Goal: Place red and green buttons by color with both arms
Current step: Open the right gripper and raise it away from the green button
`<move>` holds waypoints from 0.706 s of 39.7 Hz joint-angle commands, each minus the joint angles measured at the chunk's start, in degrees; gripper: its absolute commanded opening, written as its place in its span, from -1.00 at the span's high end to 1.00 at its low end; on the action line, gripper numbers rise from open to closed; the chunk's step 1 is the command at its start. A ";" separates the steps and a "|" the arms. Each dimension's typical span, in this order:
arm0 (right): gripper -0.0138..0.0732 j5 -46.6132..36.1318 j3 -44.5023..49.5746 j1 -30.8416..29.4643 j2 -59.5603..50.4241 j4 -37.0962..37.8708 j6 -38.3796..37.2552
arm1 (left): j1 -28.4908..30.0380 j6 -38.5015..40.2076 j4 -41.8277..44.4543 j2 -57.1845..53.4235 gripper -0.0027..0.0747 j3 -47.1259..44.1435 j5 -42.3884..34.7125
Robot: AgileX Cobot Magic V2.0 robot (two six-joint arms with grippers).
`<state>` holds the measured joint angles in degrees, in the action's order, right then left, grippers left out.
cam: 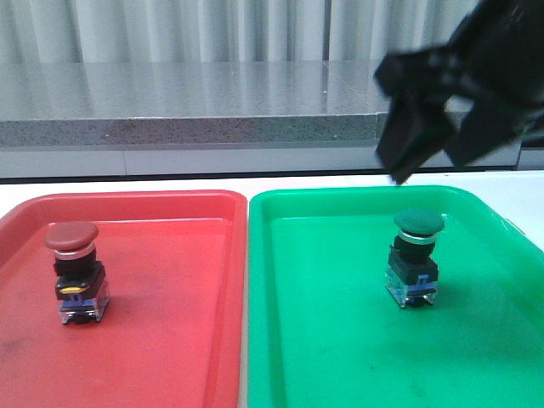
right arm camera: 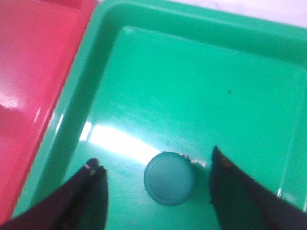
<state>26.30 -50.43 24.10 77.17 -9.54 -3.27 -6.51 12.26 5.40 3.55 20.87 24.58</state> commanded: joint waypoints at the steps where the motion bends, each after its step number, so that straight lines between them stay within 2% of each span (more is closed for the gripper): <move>1: 0.10 -2.12 -1.24 -0.07 -5.96 0.64 0.25 | 0.13 0.13 0.24 0.59 0.98 1.35 -4.95; 5: 0.55 -3.03 -1.24 -0.07 -8.92 1.17 0.36 | 0.13 0.13 0.24 0.59 0.98 1.35 -4.95; 9: 0.82 -4.17 -1.24 -0.07 -11.33 2.71 0.36 | 0.13 0.13 0.24 0.59 0.98 1.35 -4.95; 15: 0.84 -3.51 -1.24 -3.97 -15.34 4.00 0.36 | 0.13 0.13 0.24 0.59 0.98 1.35 -4.95; 21: 0.84 0.25 -0.58 -13.02 -20.41 4.97 0.36 | 0.13 0.13 0.24 0.59 0.98 1.35 -4.95; 25: 0.84 -0.31 2.66 -17.79 -25.29 5.76 0.36 | 0.13 0.13 0.24 0.59 0.98 1.35 -4.95; 28: 0.84 -2.45 6.07 -18.45 -28.87 5.85 0.41 | 0.13 0.13 0.24 0.59 0.98 1.35 -4.95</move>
<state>28.74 -45.35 6.90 52.30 -4.13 -3.27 -6.51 12.26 5.40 3.55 20.87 24.58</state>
